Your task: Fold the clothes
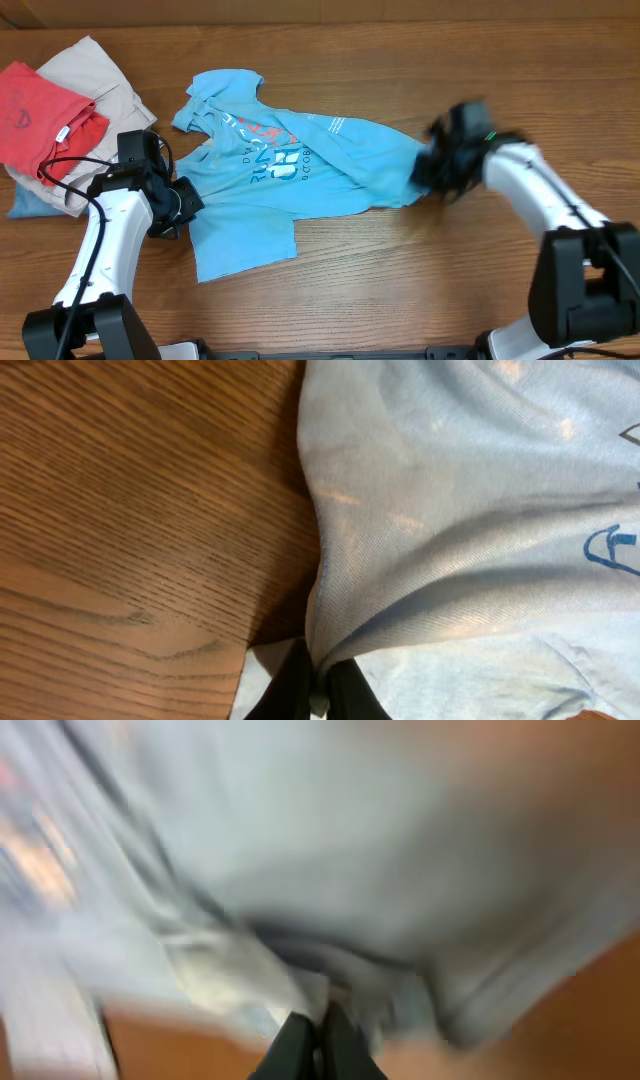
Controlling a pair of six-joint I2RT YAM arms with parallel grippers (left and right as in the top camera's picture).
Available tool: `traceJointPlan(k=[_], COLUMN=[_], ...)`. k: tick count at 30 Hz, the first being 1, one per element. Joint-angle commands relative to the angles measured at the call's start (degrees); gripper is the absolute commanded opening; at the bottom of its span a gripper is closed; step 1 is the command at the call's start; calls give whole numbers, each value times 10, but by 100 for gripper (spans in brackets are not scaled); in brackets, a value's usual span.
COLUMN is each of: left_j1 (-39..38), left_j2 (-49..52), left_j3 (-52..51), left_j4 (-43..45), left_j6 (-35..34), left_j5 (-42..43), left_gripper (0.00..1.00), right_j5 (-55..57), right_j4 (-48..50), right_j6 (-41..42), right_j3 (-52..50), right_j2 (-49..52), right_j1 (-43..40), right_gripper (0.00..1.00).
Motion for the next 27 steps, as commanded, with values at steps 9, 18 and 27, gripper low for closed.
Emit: traceJointPlan(k=[9, 18, 27], left_j1=[0, 0, 0], left_j2=[-3, -3, -3], left_j3=[2, 2, 2], left_j4=[-1, 2, 2], left_j6=[13, 13, 13], left_j5=[-7, -7, -7], left_gripper=[4, 4, 4], right_j5=[148, 86, -59], right_j4=[-52, -216, -41], right_j6=[132, 42, 6], right_j3=[321, 208, -29], right_j2=[-16, 23, 30], right_j1=[-183, -156, -63], right_gripper=[50, 50, 50])
